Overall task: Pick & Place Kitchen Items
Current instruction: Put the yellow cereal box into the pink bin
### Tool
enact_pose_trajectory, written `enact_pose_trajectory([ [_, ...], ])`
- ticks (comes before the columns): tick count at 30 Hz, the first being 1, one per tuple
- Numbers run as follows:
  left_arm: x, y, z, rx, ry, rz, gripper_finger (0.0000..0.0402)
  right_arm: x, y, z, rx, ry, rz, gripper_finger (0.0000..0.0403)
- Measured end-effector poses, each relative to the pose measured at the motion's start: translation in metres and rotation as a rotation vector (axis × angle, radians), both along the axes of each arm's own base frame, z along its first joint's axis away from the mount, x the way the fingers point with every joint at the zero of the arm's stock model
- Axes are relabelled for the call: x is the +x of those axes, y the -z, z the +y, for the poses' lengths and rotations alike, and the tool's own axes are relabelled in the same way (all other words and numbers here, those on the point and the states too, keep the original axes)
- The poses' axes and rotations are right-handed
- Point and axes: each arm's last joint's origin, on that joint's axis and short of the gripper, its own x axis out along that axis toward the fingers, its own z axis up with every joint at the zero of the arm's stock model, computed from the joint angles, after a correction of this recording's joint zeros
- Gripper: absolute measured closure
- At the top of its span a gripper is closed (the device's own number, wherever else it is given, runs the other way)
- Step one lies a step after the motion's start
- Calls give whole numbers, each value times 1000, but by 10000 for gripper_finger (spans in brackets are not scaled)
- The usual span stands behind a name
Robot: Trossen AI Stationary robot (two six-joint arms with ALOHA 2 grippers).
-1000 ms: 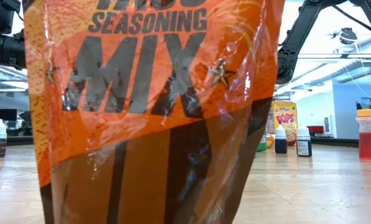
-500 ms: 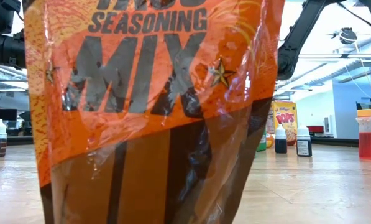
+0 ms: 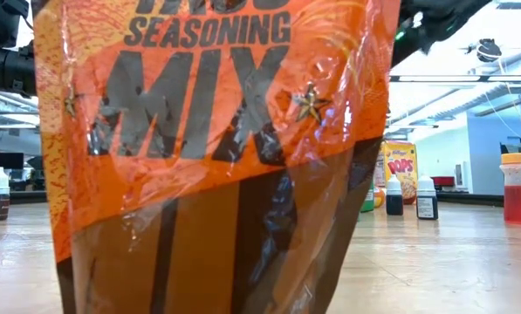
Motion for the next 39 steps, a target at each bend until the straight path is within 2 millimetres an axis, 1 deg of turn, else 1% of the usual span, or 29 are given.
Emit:
enact_pose_trajectory([
  [4,0,0,0,0,-1,-4,204,-29,-10,9,16,10,95,232],
  [7,0,-1,0,0,0,-6,204,-44,-16,9,72,48,170,232],
  [11,0,-2,0,-1,0,-20,204,-55,-22,5,156,83,311,231],
  [14,0,-3,0,-2,-1,-30,204,-59,-23,2,224,57,405,228],
  [19,0,-3,0,-2,0,-31,204,-61,-24,-2,334,-31,507,227],
  [23,0,-3,0,-2,0,-30,204,-58,-20,-6,381,-57,598,225],
  [28,0,-3,0,-2,0,-30,204,-52,-10,-10,450,-77,709,219],
  [34,0,-3,0,-2,-1,-30,204,-45,0,-16,449,-106,777,209],
  [39,0,-3,0,-2,-2,-31,204,-44,3,-21,386,-56,846,197],
])
